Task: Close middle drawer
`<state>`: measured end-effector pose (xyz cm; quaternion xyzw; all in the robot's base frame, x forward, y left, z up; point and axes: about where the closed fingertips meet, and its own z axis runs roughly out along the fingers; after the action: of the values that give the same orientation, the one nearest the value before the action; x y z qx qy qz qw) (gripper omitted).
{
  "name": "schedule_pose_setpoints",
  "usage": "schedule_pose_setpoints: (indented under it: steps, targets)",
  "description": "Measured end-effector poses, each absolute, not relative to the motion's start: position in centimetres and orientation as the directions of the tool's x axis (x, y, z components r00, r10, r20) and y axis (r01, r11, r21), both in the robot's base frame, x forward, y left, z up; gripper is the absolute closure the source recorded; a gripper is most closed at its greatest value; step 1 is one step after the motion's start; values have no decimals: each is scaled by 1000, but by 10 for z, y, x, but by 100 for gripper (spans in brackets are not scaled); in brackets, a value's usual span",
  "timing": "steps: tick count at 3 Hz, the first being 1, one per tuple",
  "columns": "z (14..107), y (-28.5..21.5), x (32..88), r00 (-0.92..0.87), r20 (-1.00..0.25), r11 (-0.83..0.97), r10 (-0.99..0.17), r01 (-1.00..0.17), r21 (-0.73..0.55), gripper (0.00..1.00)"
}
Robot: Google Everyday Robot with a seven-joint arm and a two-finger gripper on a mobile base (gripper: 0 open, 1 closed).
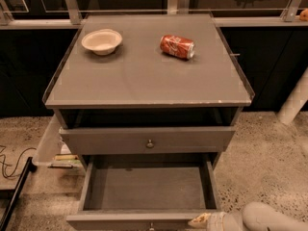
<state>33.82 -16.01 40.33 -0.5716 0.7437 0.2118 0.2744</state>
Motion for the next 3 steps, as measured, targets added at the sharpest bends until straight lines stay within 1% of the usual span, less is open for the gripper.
schedule_pose_setpoints:
  steps: [1, 2, 3]
  targets:
    - [402, -160, 344, -190, -659, 253, -728, -968, 0, 0]
    - [402, -160, 342, -190, -659, 253, -728, -968, 0, 0]
    - [403, -160, 384, -147, -664, 241, -733, -969, -50, 19]
